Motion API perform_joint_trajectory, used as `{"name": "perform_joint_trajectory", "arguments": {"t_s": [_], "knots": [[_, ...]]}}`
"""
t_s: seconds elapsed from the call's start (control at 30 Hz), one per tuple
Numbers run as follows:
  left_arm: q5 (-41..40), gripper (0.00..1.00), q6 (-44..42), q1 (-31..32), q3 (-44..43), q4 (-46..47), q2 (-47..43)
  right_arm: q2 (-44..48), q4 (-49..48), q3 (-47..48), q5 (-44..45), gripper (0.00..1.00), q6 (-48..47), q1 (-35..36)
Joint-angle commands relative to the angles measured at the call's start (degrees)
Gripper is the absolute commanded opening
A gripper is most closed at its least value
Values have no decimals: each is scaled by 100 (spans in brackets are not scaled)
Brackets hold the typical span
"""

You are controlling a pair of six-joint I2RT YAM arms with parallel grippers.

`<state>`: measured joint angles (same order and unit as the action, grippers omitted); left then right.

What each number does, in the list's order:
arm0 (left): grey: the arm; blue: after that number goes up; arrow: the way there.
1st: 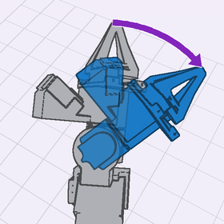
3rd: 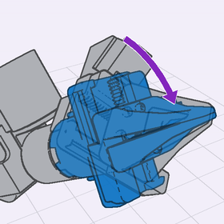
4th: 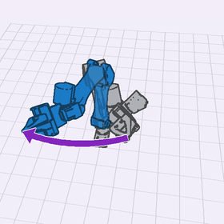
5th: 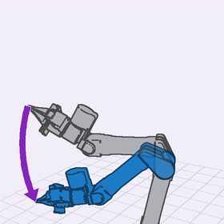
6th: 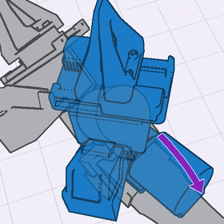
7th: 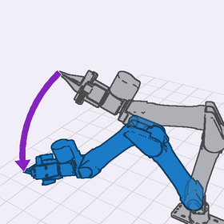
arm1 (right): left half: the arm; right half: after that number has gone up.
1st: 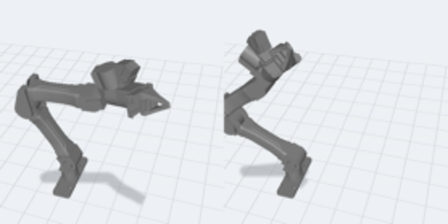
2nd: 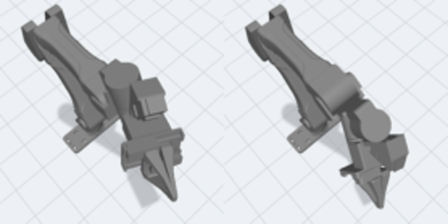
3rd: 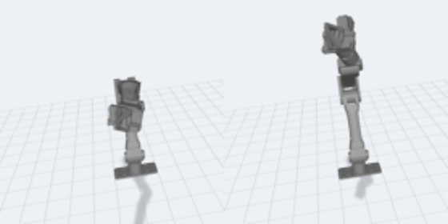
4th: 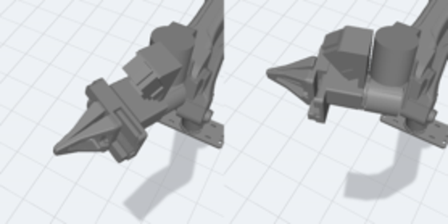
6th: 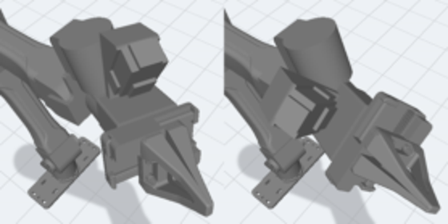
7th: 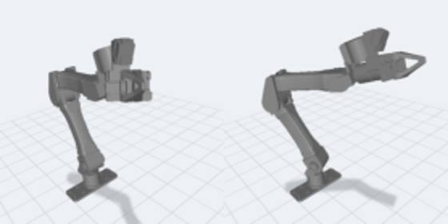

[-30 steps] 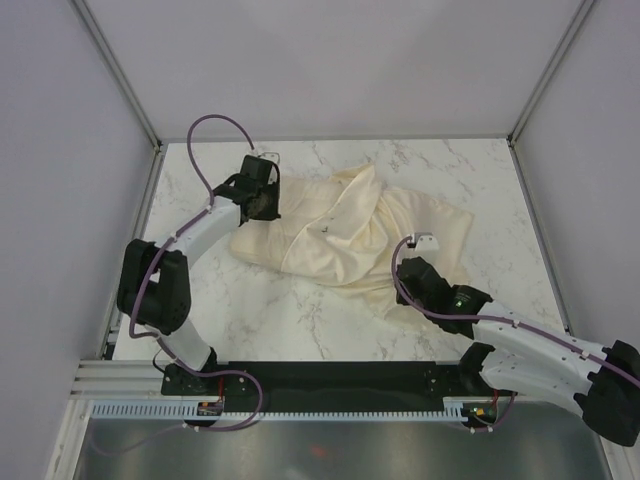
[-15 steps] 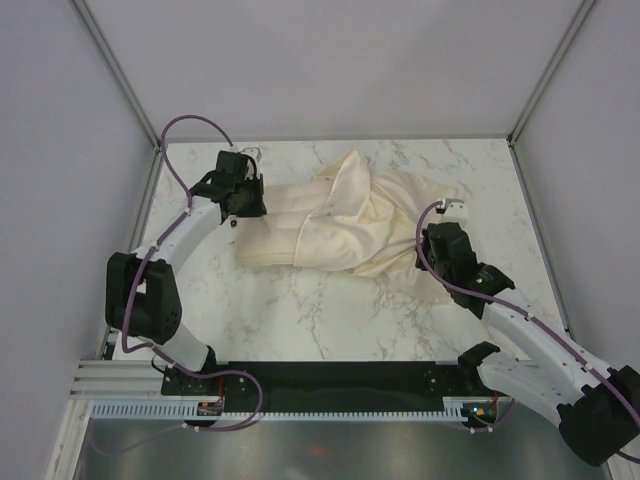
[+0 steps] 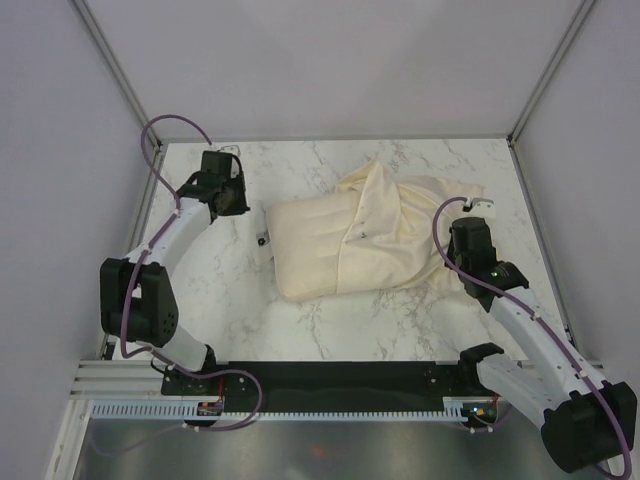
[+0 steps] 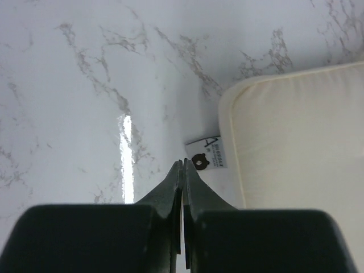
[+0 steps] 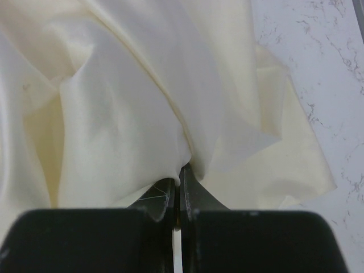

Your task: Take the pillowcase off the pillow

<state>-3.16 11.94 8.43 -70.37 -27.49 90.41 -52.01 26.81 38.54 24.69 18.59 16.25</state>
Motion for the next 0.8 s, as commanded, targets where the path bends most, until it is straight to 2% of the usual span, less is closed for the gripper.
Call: {"name": "perform_joint_trajectory", "arguments": {"t_s": [0.0,0.07,0.1,0.17,0.2,0.23,0.27,0.3,0.33,0.4,0.6,0.7,0.77], "knots": [[403,3,-8,632,137,147,-331,-90,-299,127,-350,0,-66,-25],[412,10,115,922,251,121,-305,-116,-404,22,-473,0,-31,-25],[665,13,167,941,260,94,-279,-125,-404,-5,-491,0,-13,-34],[991,42,361,950,278,94,-208,-134,-422,-40,-517,0,13,-34],[1384,69,431,968,269,94,-104,-143,-439,-49,-561,0,13,-26],[1606,79,449,968,269,94,-50,-134,-440,-49,-579,0,13,-25],[2008,85,466,1003,287,112,11,-143,-448,-49,-579,0,-22,-25],[2134,90,501,1038,304,94,194,-143,-448,-49,-570,0,-39,-25],[2187,100,511,1134,278,68,292,-152,-457,-23,-570,0,-57,-34],[2118,100,519,1231,225,-90,538,-178,-466,-14,-614,0,-83,-26],[1030,100,397,1442,120,-433,811,-196,-641,13,-763,0,-13,-26],[1010,99,283,1548,76,-459,1022,-222,-729,-13,-878,0,39,-25],[1063,70,229,1644,32,-459,1180,-222,-773,-40,-904,0,74,-25]]}}
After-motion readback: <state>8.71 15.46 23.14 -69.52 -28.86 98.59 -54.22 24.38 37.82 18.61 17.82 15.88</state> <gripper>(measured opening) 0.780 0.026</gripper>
